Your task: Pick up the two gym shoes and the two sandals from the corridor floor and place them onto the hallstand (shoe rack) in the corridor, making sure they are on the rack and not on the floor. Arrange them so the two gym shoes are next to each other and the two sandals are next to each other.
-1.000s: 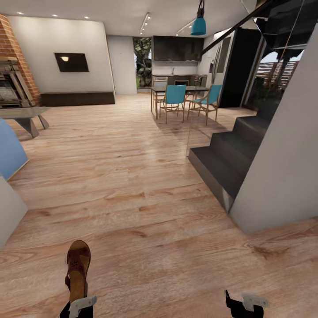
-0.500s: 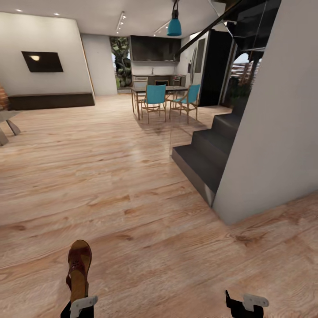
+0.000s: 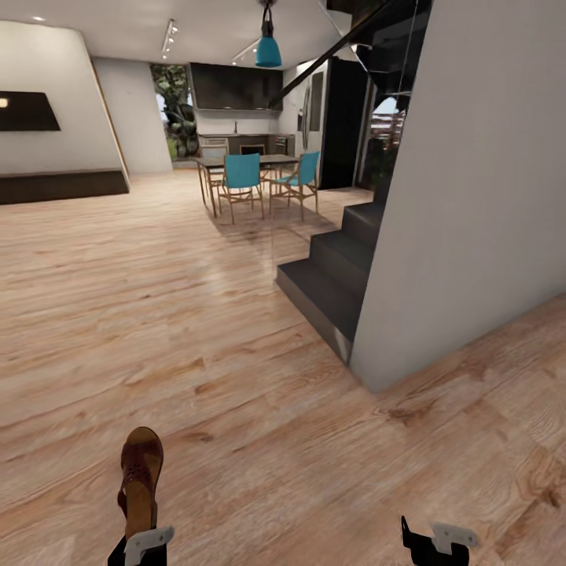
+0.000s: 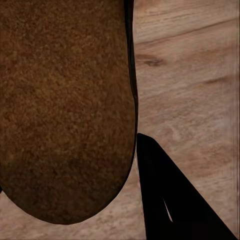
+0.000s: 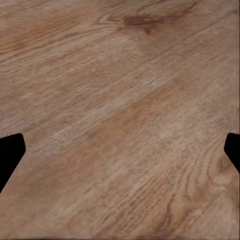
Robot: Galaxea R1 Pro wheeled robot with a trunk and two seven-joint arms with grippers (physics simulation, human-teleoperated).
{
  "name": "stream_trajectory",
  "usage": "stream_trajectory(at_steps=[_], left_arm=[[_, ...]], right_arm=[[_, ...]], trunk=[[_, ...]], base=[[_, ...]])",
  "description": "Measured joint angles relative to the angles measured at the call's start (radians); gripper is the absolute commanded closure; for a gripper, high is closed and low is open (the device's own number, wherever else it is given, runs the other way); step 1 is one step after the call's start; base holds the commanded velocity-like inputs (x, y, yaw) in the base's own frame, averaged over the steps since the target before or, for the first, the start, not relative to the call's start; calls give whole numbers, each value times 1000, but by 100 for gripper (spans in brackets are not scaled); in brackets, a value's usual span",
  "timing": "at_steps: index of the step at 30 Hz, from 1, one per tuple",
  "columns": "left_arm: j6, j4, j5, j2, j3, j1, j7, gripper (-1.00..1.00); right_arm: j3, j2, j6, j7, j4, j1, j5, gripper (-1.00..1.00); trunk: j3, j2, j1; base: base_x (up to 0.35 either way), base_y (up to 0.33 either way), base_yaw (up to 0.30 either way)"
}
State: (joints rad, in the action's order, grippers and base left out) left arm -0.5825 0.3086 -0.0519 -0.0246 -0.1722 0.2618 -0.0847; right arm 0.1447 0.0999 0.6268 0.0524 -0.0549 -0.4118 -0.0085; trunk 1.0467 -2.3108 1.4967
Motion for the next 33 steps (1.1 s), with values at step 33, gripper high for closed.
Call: stream_trajectory(at_steps=[33], left_arm=[[0, 0, 0, 0, 0, 0, 0, 100]], right_arm=[[0, 0, 0, 0, 0, 0, 0, -100]], trunk=[[0, 0, 0]], base=[[0, 0, -267]])
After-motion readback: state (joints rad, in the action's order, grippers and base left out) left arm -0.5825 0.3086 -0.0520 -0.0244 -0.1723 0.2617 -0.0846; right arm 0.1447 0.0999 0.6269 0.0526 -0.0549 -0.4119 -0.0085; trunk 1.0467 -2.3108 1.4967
